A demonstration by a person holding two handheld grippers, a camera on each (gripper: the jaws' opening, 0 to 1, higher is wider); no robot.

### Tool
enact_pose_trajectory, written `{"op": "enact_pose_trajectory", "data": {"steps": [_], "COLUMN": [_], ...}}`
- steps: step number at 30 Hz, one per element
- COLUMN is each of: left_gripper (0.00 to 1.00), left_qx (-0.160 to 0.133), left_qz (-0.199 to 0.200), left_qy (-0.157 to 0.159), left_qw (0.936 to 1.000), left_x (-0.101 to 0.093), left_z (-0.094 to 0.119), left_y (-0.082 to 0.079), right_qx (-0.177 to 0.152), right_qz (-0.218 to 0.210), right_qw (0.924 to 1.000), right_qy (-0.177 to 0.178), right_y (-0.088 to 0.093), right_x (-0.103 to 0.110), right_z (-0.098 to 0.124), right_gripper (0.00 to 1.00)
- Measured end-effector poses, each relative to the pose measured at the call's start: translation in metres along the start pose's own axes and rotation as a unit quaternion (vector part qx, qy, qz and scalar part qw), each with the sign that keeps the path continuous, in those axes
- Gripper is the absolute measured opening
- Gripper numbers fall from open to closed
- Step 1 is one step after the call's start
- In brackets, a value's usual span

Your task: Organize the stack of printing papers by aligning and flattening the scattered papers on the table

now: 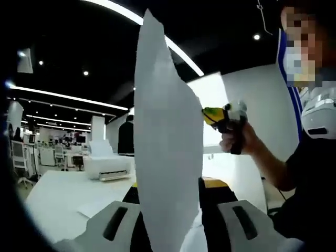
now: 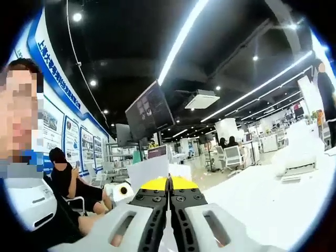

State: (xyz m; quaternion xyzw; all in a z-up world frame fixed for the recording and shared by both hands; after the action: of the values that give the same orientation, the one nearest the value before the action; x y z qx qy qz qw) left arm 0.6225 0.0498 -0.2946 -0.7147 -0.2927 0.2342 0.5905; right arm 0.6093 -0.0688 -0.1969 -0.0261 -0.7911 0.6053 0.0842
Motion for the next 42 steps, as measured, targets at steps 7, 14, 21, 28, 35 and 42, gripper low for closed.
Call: {"op": "enact_pose_trajectory", "data": {"steps": [7, 14, 21, 28, 35, 42], "left_gripper": [0.33, 0.31, 0.24, 0.10, 0.06, 0.05], "left_qx": [0.008, 0.011, 0.017, 0.026, 0.029, 0.032], "left_qz": [0.004, -0.001, -0.003, -0.021, -0.012, -0.014], "left_qy": [-0.004, -0.004, -0.005, -0.009, -0.017, -0.024], "left_qw": [0.9999, 0.9999, 0.9998, 0.9994, 0.9994, 0.9991], "left_x": [0.001, 0.000, 0.000, 0.002, 0.003, 0.003], "left_z": [0.001, -0.001, -0.003, -0.004, -0.007, -0.005], "left_y": [0.009, 0.010, 0.012, 0.016, 0.018, 0.017], "right_qx": [0.003, 0.001, 0.002, -0.002, -0.007, -0.018], "right_qz": [-0.021, -0.025, -0.029, -0.030, -0.040, -0.015], "right_qw": [0.9997, 0.9995, 0.9995, 0.9995, 0.9991, 0.9995], "right_qy": [0.009, 0.018, 0.011, 0.011, 0.009, 0.021], "right_y": [0.020, 0.022, 0.022, 0.021, 0.022, 0.017], "right_x": [-0.003, -0.005, -0.003, -0.003, -0.004, -0.008], "right_z": [0.007, 0.014, 0.013, 0.013, 0.015, 0.016], "right_gripper": [0.00, 0.00, 0.00, 0.00, 0.00, 0.11]}}
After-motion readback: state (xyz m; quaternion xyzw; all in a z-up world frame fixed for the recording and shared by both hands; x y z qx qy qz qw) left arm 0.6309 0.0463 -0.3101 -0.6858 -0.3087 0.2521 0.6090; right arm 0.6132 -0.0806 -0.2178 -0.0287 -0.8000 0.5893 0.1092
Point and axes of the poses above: the point that each gripper's makers call its tool centre point, and the gripper's own axes: z roughly backward along the fingers, x roughly to its left, y roughly out of its underside, the point moved 1 cm from there along z, roughly backward along the fingers, and after that the axes turned 14 degrees about -y, right-handed, at the moved point
